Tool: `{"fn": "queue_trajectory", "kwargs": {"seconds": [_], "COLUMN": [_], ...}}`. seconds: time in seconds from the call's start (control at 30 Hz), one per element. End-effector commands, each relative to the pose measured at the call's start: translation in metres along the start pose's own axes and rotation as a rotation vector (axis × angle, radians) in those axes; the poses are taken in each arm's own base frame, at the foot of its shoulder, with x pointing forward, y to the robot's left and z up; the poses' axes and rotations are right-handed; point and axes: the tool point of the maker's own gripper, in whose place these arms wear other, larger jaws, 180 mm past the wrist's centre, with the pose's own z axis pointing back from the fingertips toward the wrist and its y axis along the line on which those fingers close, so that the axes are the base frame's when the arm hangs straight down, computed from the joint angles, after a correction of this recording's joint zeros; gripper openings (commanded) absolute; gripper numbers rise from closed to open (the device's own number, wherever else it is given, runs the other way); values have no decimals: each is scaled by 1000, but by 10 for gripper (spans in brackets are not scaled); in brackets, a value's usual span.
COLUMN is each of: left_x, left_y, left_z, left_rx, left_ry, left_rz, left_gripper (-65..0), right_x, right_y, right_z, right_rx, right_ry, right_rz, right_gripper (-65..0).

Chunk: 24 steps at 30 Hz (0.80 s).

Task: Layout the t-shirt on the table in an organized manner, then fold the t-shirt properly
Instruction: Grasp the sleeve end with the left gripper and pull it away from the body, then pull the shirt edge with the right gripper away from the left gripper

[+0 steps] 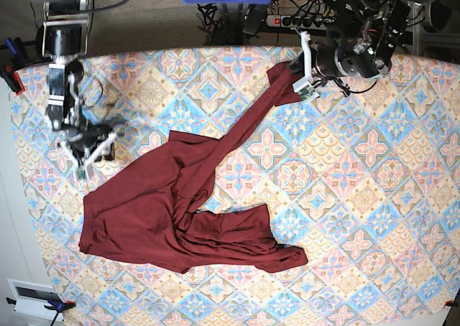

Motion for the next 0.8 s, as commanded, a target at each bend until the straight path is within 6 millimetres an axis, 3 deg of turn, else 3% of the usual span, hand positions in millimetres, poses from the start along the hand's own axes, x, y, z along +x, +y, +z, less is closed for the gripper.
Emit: {"fn": "queue_trajectory", "kwargs": {"seconds": [0.0, 0.1, 0.2, 0.37, 0.5, 0.77], "left_x": [7, 8, 9, 9, 8, 9], "left_y": [7, 21, 24, 24, 25, 25], "left_z": [7, 13, 15, 15, 15, 16], "left_rx": [22, 62, 73, 73, 74, 75], "left_ry": [-25, -36, -39, -38, -37, -38], "left_rz": [-13, 0, 4, 3, 2, 1], "left_gripper": [-650, -650, -650, -650, -650, -650], "right_x": [57, 76, 82, 75, 93, 96], "right_y": [-13, -27, -33, -42, -49, -48], "right_z": [5, -4, -12, -23, -25, -27], "right_rx": [-18, -36, -21, -16, -21, -15], "right_ry": [-143, -151, -135, -93, -108, -111], "right_rz": [-1, -38, -60, -102, -125, -132], "right_gripper": [-446, -445, -444, -436, -384, -343]}}
